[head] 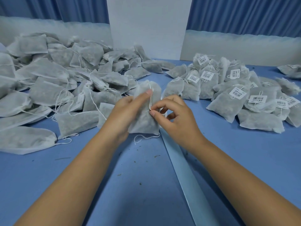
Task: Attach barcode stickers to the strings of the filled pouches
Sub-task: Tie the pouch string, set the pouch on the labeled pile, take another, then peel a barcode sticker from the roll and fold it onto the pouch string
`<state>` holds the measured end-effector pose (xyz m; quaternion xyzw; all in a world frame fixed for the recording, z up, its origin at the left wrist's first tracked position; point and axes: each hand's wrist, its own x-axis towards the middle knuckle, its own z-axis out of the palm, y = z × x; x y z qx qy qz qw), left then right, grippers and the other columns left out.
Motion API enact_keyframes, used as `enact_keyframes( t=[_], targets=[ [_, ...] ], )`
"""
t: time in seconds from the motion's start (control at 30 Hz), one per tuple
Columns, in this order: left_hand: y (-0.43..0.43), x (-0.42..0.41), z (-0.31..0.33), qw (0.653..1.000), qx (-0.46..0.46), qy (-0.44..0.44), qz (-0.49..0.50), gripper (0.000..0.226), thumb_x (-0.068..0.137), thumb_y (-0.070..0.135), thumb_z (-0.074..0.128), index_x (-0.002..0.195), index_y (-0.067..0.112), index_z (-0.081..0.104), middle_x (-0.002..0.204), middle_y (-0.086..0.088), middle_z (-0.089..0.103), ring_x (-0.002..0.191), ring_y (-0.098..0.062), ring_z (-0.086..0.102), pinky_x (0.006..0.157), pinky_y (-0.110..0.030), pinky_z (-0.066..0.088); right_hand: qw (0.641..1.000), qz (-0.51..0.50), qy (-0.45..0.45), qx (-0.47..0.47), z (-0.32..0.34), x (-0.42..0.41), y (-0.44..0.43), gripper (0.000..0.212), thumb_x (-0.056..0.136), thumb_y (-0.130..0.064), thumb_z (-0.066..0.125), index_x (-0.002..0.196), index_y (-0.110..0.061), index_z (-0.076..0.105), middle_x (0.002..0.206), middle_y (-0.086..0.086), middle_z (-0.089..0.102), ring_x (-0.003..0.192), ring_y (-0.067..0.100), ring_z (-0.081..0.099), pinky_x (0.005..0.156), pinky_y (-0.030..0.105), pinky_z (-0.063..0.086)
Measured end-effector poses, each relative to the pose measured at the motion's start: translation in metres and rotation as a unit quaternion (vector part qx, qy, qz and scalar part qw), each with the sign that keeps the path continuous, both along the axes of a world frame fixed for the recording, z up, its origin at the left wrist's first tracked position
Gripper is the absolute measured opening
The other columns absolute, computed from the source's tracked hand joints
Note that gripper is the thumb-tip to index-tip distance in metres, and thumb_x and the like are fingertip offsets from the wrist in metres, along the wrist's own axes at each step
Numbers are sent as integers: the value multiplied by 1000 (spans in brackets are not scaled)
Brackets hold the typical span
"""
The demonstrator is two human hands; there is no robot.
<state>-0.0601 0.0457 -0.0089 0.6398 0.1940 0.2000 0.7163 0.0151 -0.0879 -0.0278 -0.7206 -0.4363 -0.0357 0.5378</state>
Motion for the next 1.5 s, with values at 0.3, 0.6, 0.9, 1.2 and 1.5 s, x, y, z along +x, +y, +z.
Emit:
enact_keyframes(
  t=[0.3,0.6,0.9,1.2,1.5],
  targets=[
    [12,3,-10,998,-12,52,20,11,88,20,72,81,12,71,74,-2,75,64,-14,71,55,-22,54,979,-122,91,-137,2,29,-8,7,88,-20,67,91,-23,61,92,-8,62,78,6,53,68,14,38],
    [17,2,-9,988,-120,84,-39,23,88,20,71,104,4,72,94,-10,76,75,-19,73,74,-31,60,933,-101,283,-197,-5,40,-10,21,82,-29,73,88,-21,55,99,6,70,80,16,59,62,26,39],
    [22,0,-7,960,-243,67,-122,15,74,23,71,84,14,79,86,-3,76,72,-16,74,57,-28,58,920,-48,383,-66,-1,43,-13,19,83,-3,69,84,-17,55,72,0,65,57,11,59,49,20,48],
    [29,0,-10,925,-325,44,-191,22,79,26,69,87,8,78,80,-3,73,66,-15,70,62,-25,57,961,46,262,-71,7,35,-17,19,87,-3,68,84,-21,70,78,-1,65,67,8,59,61,18,50],
    [29,-1,-7,909,-373,51,-178,21,76,26,69,76,7,78,99,-7,72,59,-14,69,52,-22,55,990,42,81,-112,8,28,-17,30,76,-9,82,96,-29,71,94,-2,68,69,3,57,69,19,47]
  ],
)
